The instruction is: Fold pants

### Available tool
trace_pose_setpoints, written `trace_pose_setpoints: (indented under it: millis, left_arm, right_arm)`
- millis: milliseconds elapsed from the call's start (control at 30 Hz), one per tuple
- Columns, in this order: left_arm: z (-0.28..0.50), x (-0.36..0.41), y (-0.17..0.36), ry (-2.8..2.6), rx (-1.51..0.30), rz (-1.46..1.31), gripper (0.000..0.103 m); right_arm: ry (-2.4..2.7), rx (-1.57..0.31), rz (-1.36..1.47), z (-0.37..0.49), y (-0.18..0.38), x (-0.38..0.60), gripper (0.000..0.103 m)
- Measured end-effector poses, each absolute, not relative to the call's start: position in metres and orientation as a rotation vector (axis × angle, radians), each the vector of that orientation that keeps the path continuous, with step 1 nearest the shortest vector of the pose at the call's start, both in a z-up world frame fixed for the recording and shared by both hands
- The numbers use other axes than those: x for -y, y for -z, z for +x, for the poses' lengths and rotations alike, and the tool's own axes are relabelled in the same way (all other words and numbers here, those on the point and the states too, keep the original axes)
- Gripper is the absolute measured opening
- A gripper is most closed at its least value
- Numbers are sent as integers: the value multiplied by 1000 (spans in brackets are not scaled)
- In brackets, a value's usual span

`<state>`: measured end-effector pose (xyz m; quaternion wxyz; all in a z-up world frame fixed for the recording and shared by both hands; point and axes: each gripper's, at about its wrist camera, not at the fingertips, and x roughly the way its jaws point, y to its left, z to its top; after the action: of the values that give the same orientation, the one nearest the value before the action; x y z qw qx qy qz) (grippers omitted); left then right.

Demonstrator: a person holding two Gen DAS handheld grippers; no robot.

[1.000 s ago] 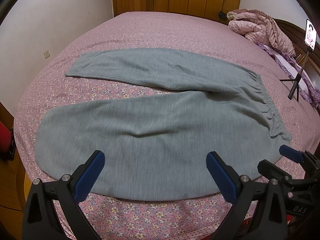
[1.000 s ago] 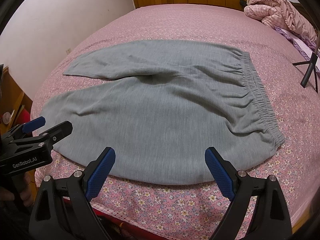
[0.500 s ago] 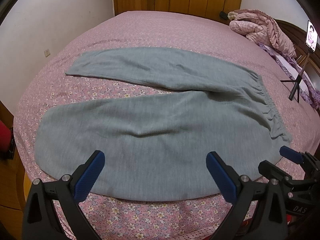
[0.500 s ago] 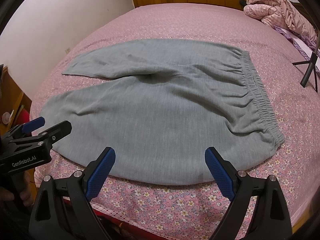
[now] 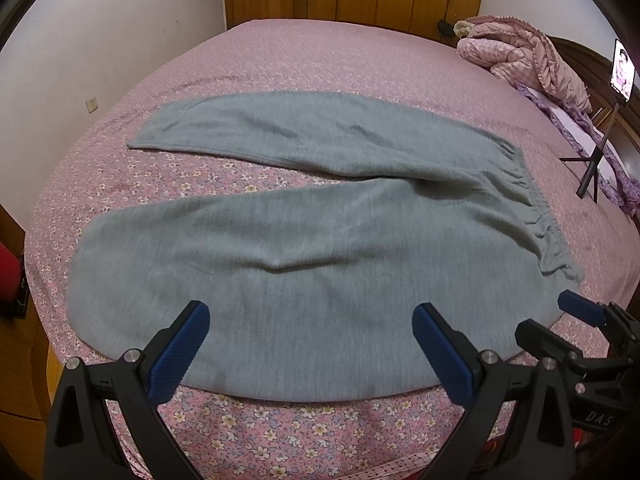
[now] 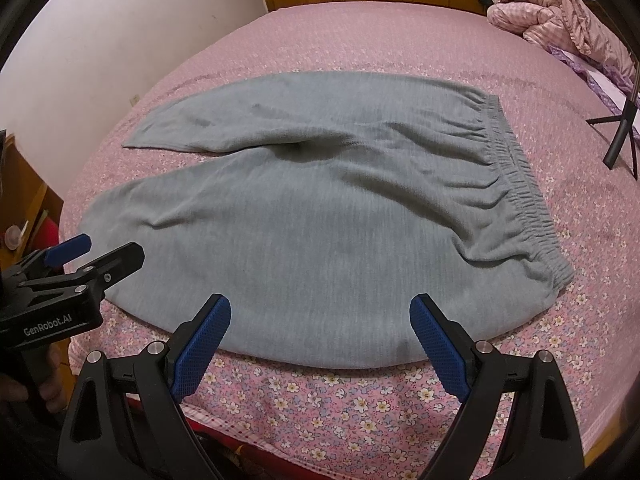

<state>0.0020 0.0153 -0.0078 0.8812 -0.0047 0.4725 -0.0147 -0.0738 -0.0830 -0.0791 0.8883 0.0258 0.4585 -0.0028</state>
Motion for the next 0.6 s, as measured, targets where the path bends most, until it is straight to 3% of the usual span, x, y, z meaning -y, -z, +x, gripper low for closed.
trace_pose_setpoints:
  millis: [600]
  left_arm:
    - [28,-6,17,90,-1031,18,103]
  right_arm:
    - [21,-1023,170,-54,91,117,94]
